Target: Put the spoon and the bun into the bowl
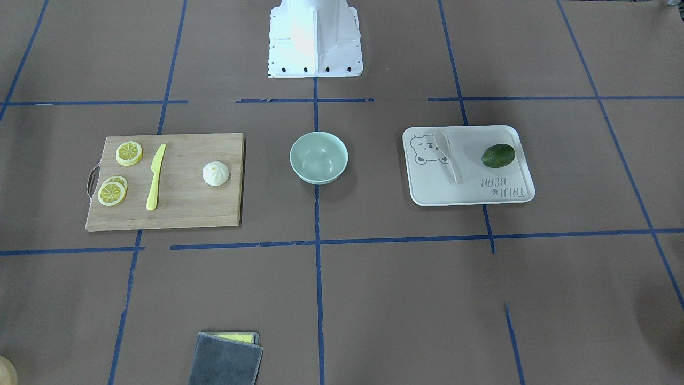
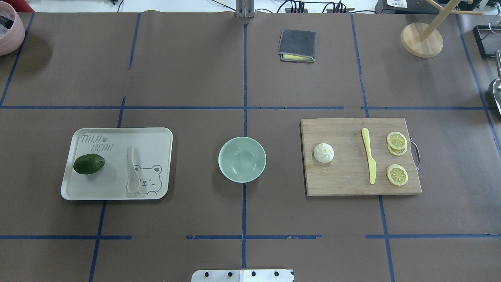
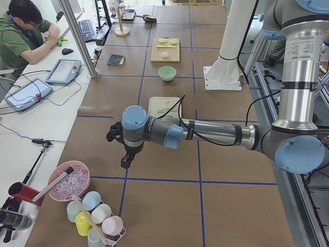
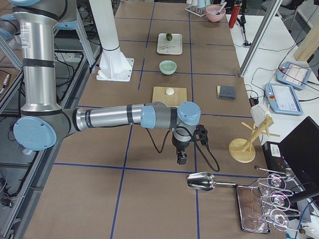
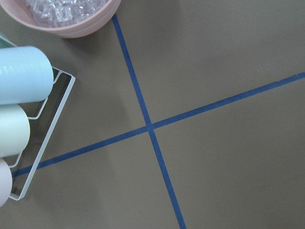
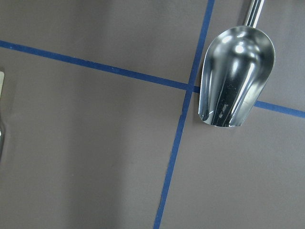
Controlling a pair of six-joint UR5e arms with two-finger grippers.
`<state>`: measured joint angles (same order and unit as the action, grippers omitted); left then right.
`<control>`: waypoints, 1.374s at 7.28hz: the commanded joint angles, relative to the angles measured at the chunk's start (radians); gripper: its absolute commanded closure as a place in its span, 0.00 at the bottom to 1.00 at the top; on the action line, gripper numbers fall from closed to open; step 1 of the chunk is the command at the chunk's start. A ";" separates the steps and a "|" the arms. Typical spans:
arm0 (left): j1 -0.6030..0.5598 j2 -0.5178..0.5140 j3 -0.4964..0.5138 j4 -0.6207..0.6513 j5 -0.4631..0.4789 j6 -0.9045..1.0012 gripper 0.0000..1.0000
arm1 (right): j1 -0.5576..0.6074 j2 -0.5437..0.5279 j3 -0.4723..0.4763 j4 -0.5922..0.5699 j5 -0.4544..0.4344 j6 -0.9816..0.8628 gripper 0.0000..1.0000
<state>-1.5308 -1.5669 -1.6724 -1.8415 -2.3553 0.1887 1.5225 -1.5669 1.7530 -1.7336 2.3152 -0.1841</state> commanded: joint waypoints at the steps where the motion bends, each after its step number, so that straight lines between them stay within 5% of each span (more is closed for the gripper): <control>1: 0.012 -0.008 0.005 -0.283 -0.001 -0.005 0.00 | -0.016 0.073 0.011 0.061 -0.005 0.002 0.00; 3: 0.017 -0.053 0.043 -0.491 -0.004 -0.017 0.00 | -0.018 0.076 0.003 0.210 0.000 0.085 0.00; 5: 0.125 -0.087 -0.019 -0.516 -0.047 -0.480 0.00 | -0.018 0.076 0.002 0.223 0.000 0.137 0.00; 6: 0.208 -0.091 -0.042 -0.516 -0.004 -0.567 0.00 | -0.018 0.070 -0.003 0.239 -0.002 0.137 0.00; 7: 0.287 -0.100 -0.091 -0.512 0.061 -0.666 0.00 | -0.018 0.070 -0.009 0.239 0.000 0.137 0.00; 9: 0.549 -0.066 -0.217 -0.463 0.381 -0.896 0.00 | -0.018 0.065 -0.012 0.241 0.001 0.138 0.00; 10: 0.625 -0.070 -0.236 -0.353 0.410 -0.996 0.00 | -0.018 0.065 -0.013 0.241 0.025 0.137 0.00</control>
<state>-1.0266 -1.6430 -1.8643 -2.2939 -2.0393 -0.6755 1.5048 -1.5002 1.7410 -1.4931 2.3214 -0.0470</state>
